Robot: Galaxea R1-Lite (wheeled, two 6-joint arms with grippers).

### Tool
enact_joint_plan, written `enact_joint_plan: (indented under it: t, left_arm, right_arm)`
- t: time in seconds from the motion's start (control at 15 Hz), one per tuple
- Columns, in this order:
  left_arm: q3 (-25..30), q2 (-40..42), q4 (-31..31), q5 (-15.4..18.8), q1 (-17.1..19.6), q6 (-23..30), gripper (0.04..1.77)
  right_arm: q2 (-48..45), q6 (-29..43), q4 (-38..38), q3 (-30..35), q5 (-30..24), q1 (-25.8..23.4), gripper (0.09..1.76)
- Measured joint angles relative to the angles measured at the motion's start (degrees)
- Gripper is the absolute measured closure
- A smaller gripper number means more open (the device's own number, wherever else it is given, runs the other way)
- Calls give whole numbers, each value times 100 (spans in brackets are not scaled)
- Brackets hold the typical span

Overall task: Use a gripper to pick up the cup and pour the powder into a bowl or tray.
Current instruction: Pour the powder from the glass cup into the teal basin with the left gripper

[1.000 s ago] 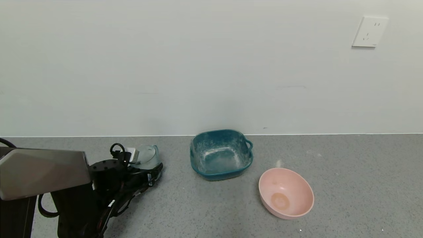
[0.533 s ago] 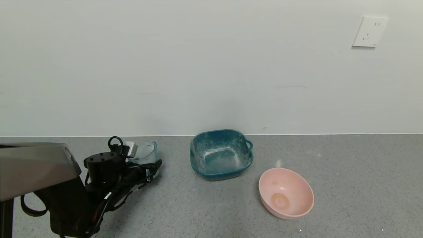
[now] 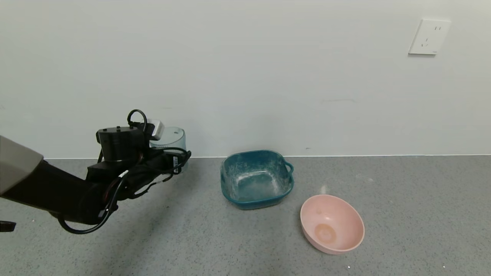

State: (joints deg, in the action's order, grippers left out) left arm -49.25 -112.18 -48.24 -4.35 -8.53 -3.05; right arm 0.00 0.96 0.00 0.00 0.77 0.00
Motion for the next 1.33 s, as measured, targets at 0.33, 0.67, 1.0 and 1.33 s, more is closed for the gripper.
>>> enact_joint_plan:
  t: [0.33,0.67,1.0,1.33]
  left_arm:
    - [-1302,113,1224,-852,-541,-720,48]
    - [-1914,68,2082,-1095,-957,-1903,48]
    - [-2260,-171,2131,-1546,-1343,-2779,48]
    - [-2561,-467,2227,-2138,-1704,-3597,48]
  right_arm:
    - [0,0,0,0,0,0,14]
    - [0,-2,0,0,0,0,14]
    - [0,0,0,0,2,0,14]
    - [0,-2,2,0,2,0,14]
